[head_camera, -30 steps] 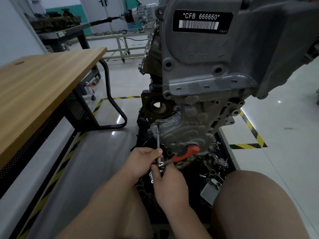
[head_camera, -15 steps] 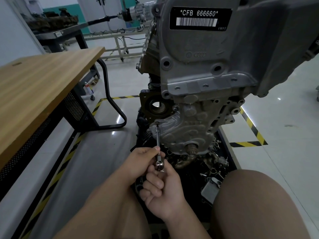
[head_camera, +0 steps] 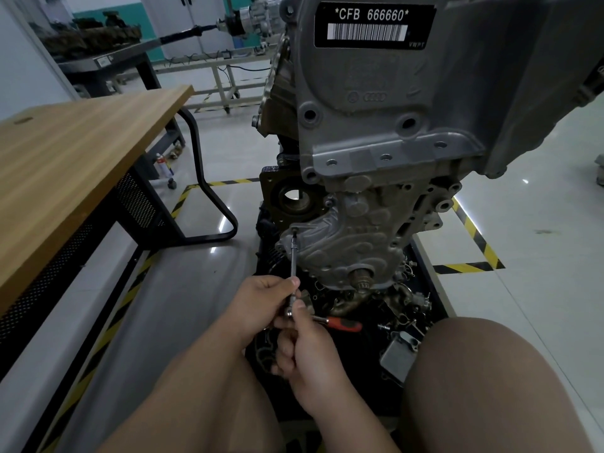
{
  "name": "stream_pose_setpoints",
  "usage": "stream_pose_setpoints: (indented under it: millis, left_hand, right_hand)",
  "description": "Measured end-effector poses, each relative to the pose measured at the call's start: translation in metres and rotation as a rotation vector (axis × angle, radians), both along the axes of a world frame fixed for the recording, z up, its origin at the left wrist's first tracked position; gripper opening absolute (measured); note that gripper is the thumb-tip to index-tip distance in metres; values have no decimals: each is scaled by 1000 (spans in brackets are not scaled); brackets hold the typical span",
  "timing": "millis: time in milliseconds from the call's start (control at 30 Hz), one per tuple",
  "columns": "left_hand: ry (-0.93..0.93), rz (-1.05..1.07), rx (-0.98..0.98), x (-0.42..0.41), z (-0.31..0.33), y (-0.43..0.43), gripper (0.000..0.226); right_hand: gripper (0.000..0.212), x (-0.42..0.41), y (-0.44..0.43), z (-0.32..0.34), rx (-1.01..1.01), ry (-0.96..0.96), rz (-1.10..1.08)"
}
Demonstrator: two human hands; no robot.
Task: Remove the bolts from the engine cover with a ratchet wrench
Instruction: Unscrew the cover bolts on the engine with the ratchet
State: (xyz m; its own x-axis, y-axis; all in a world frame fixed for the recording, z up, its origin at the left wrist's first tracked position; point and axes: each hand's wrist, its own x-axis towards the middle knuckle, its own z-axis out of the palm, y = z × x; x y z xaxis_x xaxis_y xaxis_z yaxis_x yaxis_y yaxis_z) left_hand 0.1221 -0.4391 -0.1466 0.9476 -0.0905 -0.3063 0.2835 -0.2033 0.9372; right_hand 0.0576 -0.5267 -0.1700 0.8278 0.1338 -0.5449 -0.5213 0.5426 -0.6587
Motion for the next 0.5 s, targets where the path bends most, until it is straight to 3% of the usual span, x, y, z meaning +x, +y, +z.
stream_pose_setpoints:
  millis: [100, 167, 367, 500]
  left_hand:
    - [-50, 13, 97, 2, -6, 0, 33]
    - [-88, 16, 144, 3, -10, -1, 33]
    - [-132, 26, 180, 6, -11, -2, 33]
    - [-114, 11, 180, 4, -7, -2, 33]
  right_hand:
    - [44, 0, -6, -7, -576, -205, 31]
    - [44, 0, -10, -10, -782, -272, 63]
    - [33, 0, -14, -13, -1128, -367, 81]
    - [35, 3, -16, -16, -1008, -391, 13]
